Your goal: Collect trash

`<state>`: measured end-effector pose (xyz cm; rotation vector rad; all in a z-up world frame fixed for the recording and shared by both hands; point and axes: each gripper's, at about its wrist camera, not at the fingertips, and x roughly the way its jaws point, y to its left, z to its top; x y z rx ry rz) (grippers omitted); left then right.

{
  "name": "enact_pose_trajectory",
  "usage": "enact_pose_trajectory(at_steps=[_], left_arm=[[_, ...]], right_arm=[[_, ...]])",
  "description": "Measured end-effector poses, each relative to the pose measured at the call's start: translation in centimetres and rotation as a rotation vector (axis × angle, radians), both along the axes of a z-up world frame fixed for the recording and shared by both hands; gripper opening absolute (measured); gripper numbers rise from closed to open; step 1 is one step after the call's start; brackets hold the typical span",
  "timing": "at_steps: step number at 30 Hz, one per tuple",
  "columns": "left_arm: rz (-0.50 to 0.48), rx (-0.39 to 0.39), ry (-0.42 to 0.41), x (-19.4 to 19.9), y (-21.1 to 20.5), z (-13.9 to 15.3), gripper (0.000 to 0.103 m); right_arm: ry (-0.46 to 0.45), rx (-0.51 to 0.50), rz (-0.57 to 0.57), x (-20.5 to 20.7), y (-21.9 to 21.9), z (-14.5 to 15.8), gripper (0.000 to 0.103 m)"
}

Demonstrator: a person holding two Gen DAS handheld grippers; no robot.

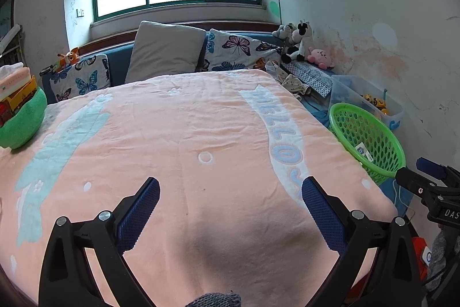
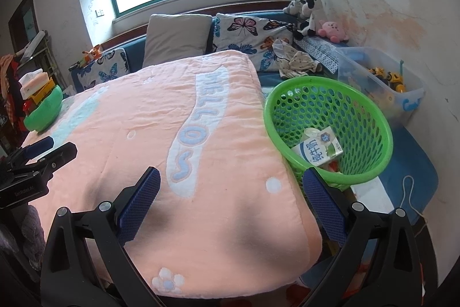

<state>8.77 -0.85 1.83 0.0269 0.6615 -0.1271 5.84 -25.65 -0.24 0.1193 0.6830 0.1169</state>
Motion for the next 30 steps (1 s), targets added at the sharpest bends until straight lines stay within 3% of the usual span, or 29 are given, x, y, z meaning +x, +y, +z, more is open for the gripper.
enact_pose_trajectory(at_steps=[30], left_arm=[[0.035, -0.011, -0.017, -0.5, 0.5, 0.4, 0.096]], right_arm=[[-0.013, 0.018, 0.043, 0.2, 1.2, 0.4, 0.098]])
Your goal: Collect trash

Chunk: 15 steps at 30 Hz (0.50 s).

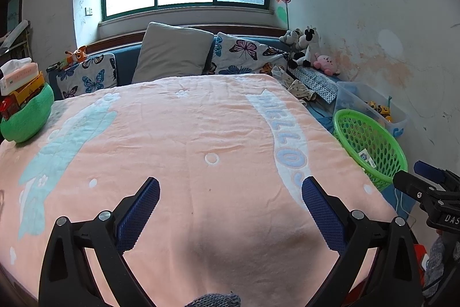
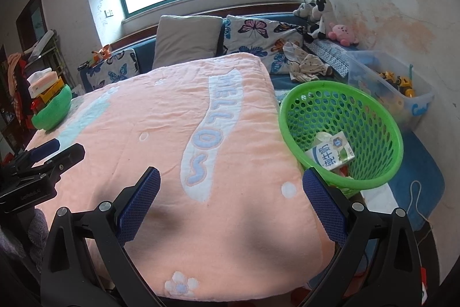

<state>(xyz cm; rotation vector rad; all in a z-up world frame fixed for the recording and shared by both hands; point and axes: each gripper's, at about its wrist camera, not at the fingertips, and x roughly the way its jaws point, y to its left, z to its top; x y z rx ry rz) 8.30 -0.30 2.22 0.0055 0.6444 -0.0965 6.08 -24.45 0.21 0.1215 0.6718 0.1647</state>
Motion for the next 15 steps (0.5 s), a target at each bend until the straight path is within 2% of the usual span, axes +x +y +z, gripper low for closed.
enact_pose_trajectory(at_steps=[15], left_arm=[[0.008, -0.01, -0.005, -0.03, 0.11, 0.01, 0.096]], right_arm=[[-0.002, 0.011, 0.012, 0.05, 0.26, -0.04, 0.098]])
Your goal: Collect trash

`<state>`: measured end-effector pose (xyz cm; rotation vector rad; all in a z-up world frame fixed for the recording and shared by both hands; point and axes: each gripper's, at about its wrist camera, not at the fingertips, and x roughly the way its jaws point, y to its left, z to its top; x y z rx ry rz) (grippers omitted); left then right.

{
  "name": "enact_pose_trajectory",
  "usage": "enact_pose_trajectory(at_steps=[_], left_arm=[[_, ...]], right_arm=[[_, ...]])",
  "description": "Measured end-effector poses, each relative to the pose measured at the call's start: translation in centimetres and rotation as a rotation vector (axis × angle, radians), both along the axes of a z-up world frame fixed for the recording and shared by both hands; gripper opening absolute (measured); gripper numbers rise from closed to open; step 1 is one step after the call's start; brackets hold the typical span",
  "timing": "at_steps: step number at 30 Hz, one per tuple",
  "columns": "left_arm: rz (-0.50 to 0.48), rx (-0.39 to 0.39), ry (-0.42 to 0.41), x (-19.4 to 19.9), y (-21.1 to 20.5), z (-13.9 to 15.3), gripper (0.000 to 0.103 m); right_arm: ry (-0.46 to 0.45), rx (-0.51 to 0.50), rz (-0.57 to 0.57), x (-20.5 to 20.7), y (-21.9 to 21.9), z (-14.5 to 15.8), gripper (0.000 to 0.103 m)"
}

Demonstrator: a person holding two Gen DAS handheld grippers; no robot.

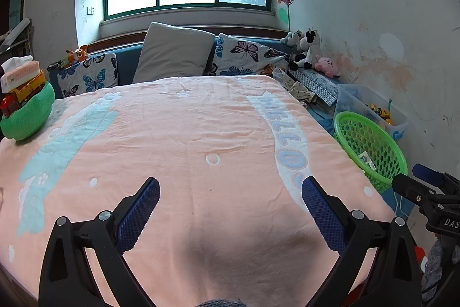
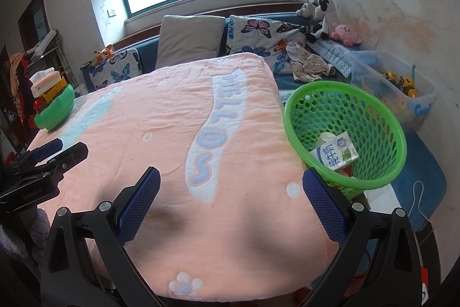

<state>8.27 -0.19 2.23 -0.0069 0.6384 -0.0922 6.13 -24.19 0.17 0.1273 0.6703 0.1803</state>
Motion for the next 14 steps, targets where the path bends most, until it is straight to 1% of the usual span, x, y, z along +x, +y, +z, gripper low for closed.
enact_pose_trajectory(at_steps=[14], left_arm=[[0.015, -0.007, -0.01, -0.24, 0.0, 0.24, 0.096]], right_arm=[[-0.008, 0.006, 0.017, -0.14, 0.56, 0.16, 0.098]])
